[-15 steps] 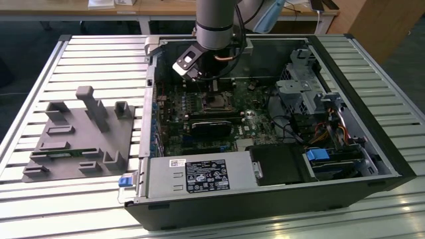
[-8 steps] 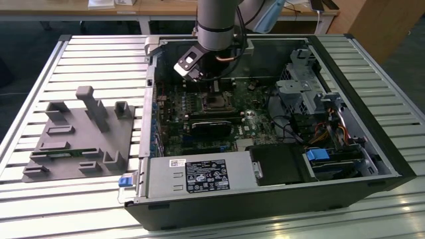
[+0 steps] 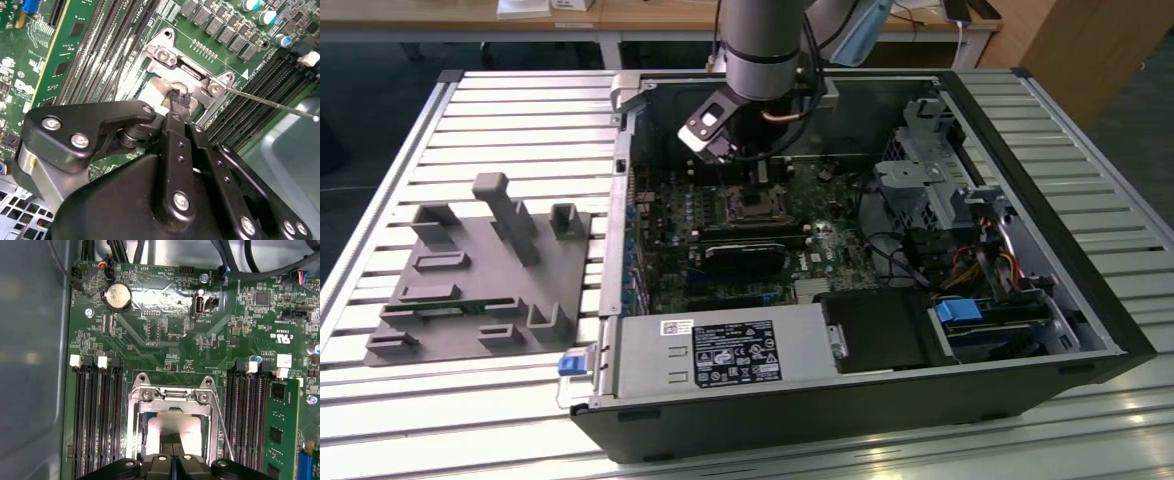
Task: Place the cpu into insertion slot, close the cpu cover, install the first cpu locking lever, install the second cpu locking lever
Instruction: 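Close the cpu cover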
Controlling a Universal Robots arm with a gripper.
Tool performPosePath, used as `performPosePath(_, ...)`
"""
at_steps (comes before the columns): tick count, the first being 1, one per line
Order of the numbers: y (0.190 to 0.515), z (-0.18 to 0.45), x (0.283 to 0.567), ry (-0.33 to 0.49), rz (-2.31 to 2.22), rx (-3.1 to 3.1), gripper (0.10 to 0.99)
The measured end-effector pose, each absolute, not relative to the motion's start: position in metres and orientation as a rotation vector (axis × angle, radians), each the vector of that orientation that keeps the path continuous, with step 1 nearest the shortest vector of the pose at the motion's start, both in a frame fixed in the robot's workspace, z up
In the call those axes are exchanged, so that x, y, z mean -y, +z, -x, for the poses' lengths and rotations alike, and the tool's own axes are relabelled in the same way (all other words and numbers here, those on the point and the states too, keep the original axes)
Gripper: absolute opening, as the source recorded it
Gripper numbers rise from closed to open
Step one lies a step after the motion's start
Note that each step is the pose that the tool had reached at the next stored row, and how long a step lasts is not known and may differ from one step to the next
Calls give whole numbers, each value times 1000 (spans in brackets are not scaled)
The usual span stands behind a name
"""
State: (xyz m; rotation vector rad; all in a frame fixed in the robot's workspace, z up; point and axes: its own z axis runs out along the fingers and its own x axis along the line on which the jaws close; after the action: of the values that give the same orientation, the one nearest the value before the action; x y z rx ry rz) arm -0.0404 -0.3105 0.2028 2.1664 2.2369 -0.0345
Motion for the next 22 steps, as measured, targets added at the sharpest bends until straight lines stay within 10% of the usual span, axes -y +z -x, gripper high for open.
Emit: performPosePath(22, 207, 33, 311, -35, -2166, -2237, 106)
